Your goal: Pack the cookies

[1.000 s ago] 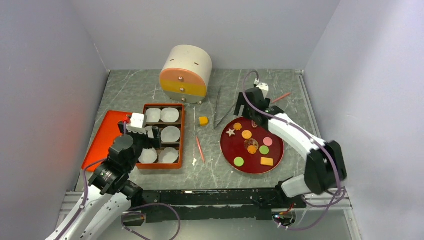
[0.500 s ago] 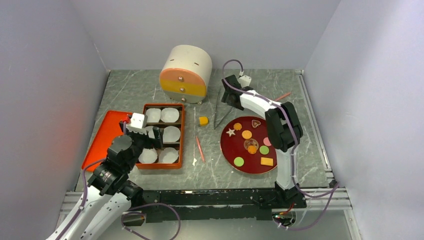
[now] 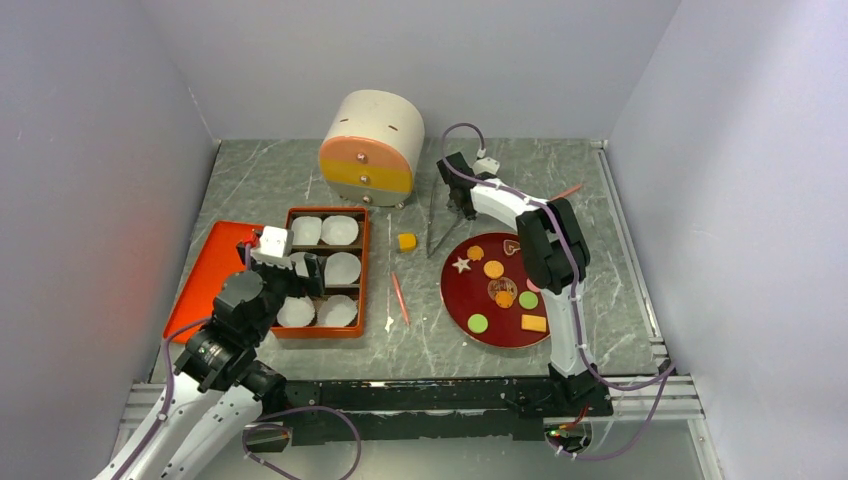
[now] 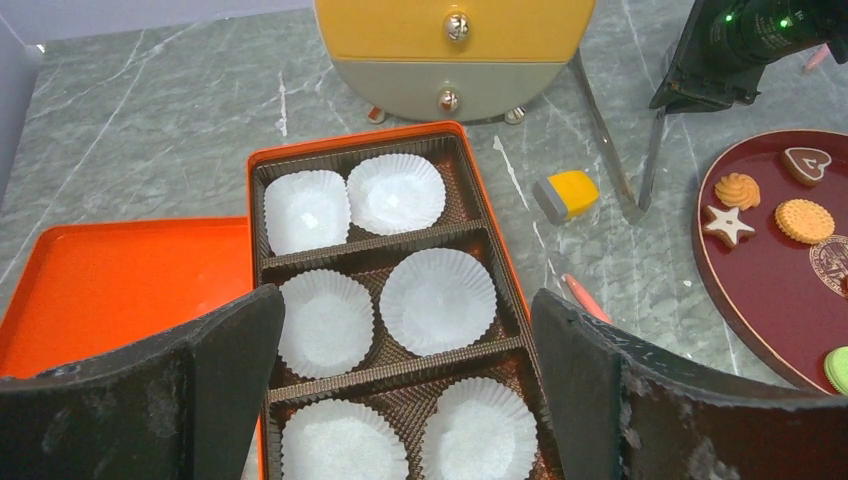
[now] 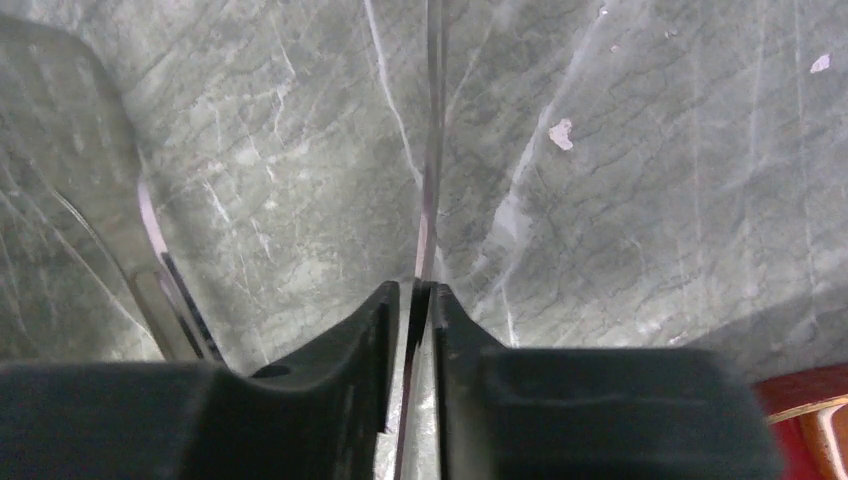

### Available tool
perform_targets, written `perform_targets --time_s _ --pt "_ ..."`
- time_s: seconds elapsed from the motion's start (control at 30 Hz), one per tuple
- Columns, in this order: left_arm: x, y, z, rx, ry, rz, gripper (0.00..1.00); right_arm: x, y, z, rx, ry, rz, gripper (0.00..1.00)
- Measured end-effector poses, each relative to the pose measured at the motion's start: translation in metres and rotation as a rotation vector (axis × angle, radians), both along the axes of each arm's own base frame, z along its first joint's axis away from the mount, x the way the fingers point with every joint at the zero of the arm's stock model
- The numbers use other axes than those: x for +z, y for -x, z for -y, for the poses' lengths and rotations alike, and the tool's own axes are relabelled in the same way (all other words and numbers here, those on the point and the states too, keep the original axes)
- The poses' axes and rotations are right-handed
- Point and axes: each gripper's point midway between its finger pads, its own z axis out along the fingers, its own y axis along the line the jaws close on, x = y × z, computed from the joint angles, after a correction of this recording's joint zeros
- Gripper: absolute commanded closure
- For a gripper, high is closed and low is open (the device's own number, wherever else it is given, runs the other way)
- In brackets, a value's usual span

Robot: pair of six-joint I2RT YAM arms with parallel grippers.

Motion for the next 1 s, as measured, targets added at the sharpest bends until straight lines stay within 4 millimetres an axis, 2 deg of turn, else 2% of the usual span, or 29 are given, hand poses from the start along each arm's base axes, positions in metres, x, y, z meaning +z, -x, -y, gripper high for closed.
perform_targets --time_s 0.1,0.27,0.47,0.57,0.7,0.87,1.0 --pt "0.0 0.0 0.0 -0.001 0.0 0.0 0.02 0.0 -0.001 0.0 -0.014 -0.01 0.005 1.0" --pt "0.0 0.001 0.003 -0.015 0.004 0.0 0.02 -0.001 0.0 0.003 -0.039 -0.044 0.018 1.0" --pt "0.006 0.003 0.007 -0.035 0.032 0.007 0.02 0.01 0.021 0.024 -0.075 -0.106 0.026 1.0" --pt "0.016 0.005 0.008 -0.043 0.06 0.026 0.02 0.033 0.03 0.032 -0.077 -0.166 0.07 1.0" --pt "0.027 0.006 0.009 -0.04 0.1 0.038 0.02 0.075 0.039 0.035 -0.049 -0.263 0.179 1.0" --pt "0.03 0.001 0.018 -0.05 0.133 0.005 0.02 0.116 0.061 0.023 0.046 -0.388 0.291 1.0" --pt "0.026 -0.004 0.033 -0.089 0.162 -0.04 0.02 0.133 0.083 0.011 0.138 -0.479 0.343 1.0"
